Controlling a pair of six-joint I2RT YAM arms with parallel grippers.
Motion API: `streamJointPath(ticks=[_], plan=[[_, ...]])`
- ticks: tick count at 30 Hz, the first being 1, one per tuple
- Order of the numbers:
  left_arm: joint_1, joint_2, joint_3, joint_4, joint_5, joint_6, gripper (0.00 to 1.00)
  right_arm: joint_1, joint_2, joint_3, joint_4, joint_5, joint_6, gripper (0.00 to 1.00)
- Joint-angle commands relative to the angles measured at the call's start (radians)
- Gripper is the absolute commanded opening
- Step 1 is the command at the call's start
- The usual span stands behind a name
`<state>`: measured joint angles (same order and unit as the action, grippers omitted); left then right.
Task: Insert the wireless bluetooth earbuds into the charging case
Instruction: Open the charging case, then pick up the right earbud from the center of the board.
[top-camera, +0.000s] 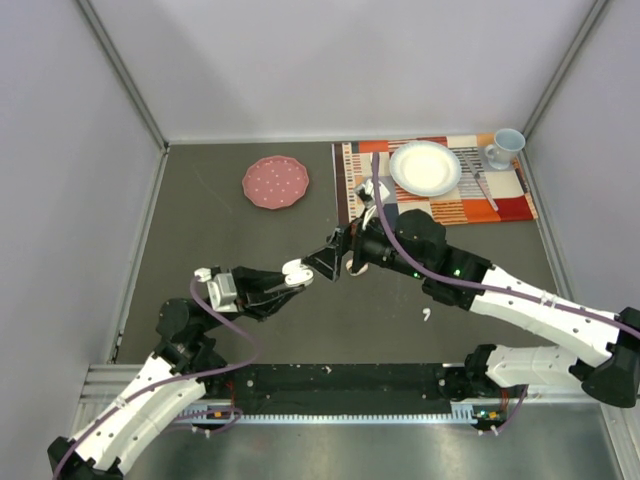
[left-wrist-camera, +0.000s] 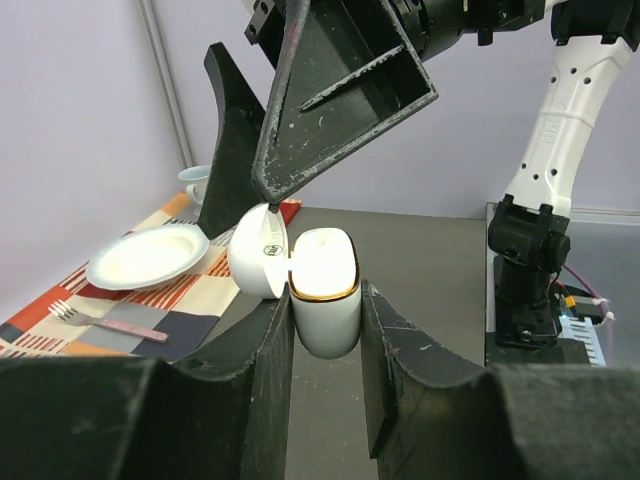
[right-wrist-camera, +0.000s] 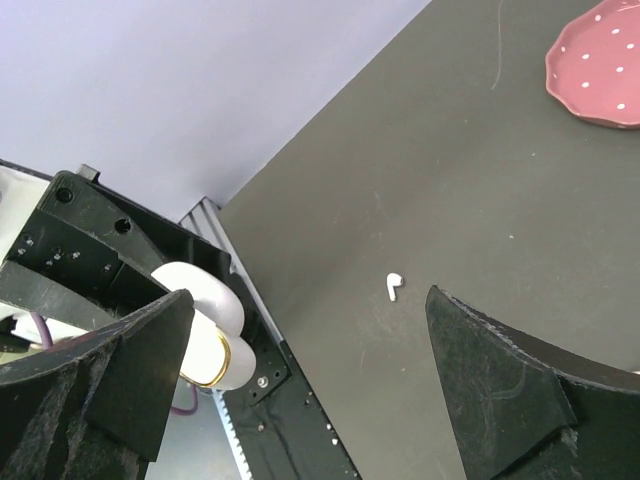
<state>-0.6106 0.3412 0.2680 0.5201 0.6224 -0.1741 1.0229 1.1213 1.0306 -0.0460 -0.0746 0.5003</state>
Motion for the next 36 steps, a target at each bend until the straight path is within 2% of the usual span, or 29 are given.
streamJointPath(ticks=[1,5,12,15,19,20,24,30,33,36], plan=[[-0.003,-0.016,0.031,0.051,0.028,-0.016,0.0,-0.012,0.0,0.045,0.018,-0.01,0.003,0.99],[-0.003,-0.016,0.025,0.04,0.017,-0.015,0.0,-0.01,-0.015,0.034,0.024,0.001,0.009,0.99],[-0.003,-0.05,-0.004,0.029,-0.032,-0.021,0.0,-0.043,-0.115,-0.01,0.037,0.108,0.004,0.99],[-0.003,-0.073,-0.015,0.014,-0.053,-0.016,0.0,-0.078,-0.137,0.008,-0.053,0.189,0.014,0.99],[-0.003,-0.091,-0.006,-0.028,-0.059,-0.005,0.0,-0.173,-0.14,0.023,-0.29,0.328,0.15,0.99],[-0.003,-0.094,-0.001,-0.037,-0.059,-0.002,0.0,-0.228,-0.144,0.014,-0.392,0.344,0.188,0.99],[-0.005,-0.1,0.004,-0.064,-0.056,0.005,0.0,-0.314,-0.187,-0.113,-0.558,0.426,0.308,0.99],[-0.005,-0.097,0.002,-0.071,-0.061,0.013,0.0,-0.348,-0.235,-0.274,-0.63,0.429,0.365,0.99],[-0.003,-0.088,0.002,-0.069,-0.059,0.018,0.0,-0.35,-0.224,-0.335,-0.663,0.49,0.404,0.99],[-0.003,-0.084,0.01,-0.086,-0.05,0.019,0.0,-0.353,-0.221,-0.4,-0.667,0.53,0.469,0.93]])
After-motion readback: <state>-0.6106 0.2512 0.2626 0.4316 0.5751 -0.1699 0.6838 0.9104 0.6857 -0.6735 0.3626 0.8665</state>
